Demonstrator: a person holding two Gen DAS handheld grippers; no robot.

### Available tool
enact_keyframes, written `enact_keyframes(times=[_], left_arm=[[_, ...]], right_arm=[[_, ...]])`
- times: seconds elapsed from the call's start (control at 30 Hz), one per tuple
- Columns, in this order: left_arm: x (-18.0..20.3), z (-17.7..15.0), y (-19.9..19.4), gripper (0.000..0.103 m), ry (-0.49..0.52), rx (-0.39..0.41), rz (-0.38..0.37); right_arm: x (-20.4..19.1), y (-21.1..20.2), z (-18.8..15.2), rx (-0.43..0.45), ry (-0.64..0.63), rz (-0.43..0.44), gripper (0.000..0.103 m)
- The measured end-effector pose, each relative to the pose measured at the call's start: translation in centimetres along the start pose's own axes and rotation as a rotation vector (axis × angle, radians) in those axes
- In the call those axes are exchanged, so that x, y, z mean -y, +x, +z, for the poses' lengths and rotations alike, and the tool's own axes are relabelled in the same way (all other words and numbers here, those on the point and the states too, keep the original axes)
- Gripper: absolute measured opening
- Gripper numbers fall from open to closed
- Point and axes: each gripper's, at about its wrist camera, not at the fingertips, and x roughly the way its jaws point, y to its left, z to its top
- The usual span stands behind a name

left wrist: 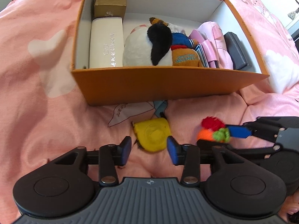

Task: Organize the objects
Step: 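Grasp the yellow tape measure with the left tool while the right tool grasps the crocheted fruit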

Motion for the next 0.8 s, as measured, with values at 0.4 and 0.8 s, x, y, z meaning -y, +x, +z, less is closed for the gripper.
enact_keyframes(times=[0.4, 0.8], left_arm=[[-0.9, -0.5, 3.4, 0.069, -0.093, 0.007, -0.007], [0.9, -0.2, 5.2, 0.072, -0.063, 0.008, 0.040]], right_arm=[[2.2, 1.5, 0.4, -0.007, 0.015, -0.040, 0.046], [4.0, 2.1, 0.6, -0.026, 0.040, 0.027, 0.046]])
